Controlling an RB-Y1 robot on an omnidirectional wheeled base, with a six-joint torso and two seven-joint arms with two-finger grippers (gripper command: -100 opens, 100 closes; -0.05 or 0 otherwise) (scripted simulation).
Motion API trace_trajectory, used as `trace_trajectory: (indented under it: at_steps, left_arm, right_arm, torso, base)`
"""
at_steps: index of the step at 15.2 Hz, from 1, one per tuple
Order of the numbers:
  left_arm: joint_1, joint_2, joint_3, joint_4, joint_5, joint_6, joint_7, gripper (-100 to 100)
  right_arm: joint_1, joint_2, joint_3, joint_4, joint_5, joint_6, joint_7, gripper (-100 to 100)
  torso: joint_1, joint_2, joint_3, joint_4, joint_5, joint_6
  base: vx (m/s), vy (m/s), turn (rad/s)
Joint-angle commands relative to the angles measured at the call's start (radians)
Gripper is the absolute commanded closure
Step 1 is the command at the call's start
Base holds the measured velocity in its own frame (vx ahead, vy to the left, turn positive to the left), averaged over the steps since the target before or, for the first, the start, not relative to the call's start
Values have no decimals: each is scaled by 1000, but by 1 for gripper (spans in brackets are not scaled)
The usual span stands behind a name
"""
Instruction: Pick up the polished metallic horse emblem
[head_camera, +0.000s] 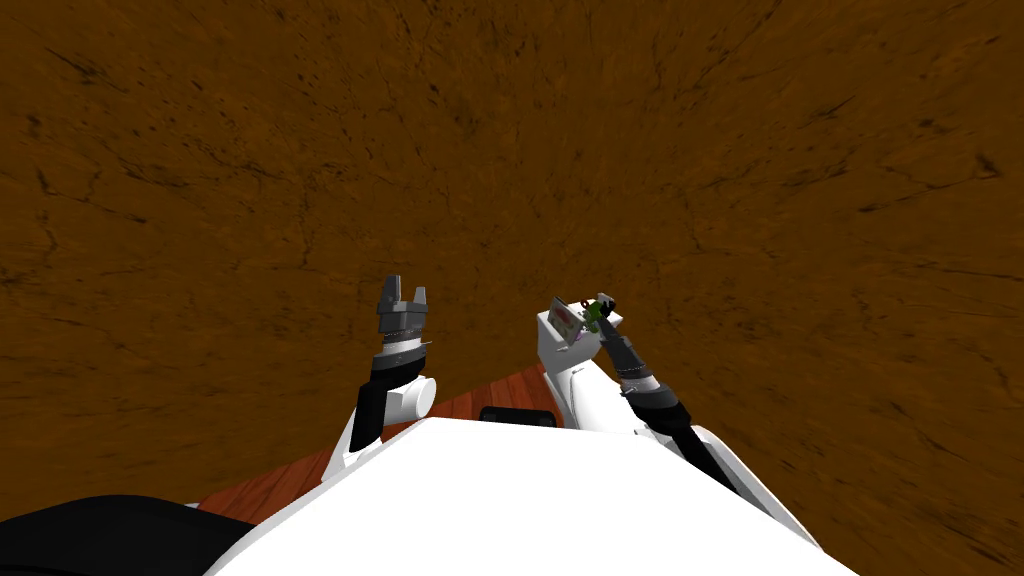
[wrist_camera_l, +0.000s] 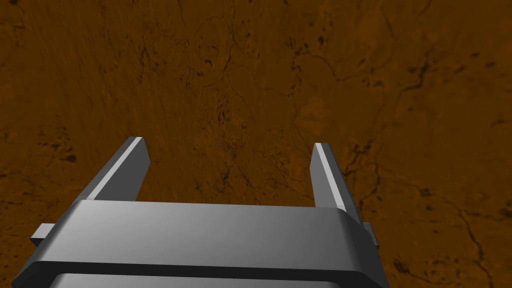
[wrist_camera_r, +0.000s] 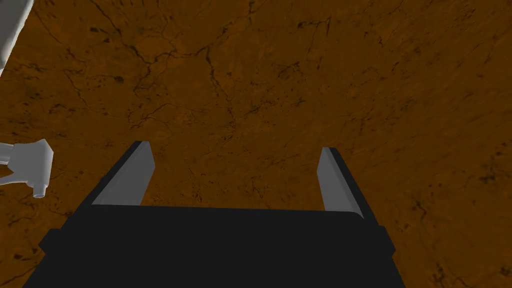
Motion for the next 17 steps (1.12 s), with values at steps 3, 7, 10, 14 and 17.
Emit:
trace_trajectory:
  at_steps: [3,7,10,14,17]
  left_arm:
    - [0,0,0,0,0,0,0,0]
    - [0,0,0,0,0,0,0,0]
    - [0,0,0,0,0,0,0,0]
    - [0,0,0,0,0,0,0,0]
    - [0,0,0,0,0,0,0,0]
  right_arm:
    - [23,-92,-7,12,28,2,-1,-100]
    - [46,-170,-17,32,59,2,-2,-100]
    - [58,-230,-23,43,75,3,-3,-100]
    - [70,-301,-28,55,92,3,-3,-100]
    - [93,-378,-39,81,125,4,-5,-100]
  torso:
    - [0,0,0,0,0,0]
    - [0,0,0,0,0,0]
    - [0,0,0,0,0,0]
    - [0,0,0,0,0,0]
    - [0,0,0,0,0,0]
  base:
    - [24,12,41]
    - [17,8,34]
    - [20,8,30]
    - [22,9,36]
    - [20,6,40]
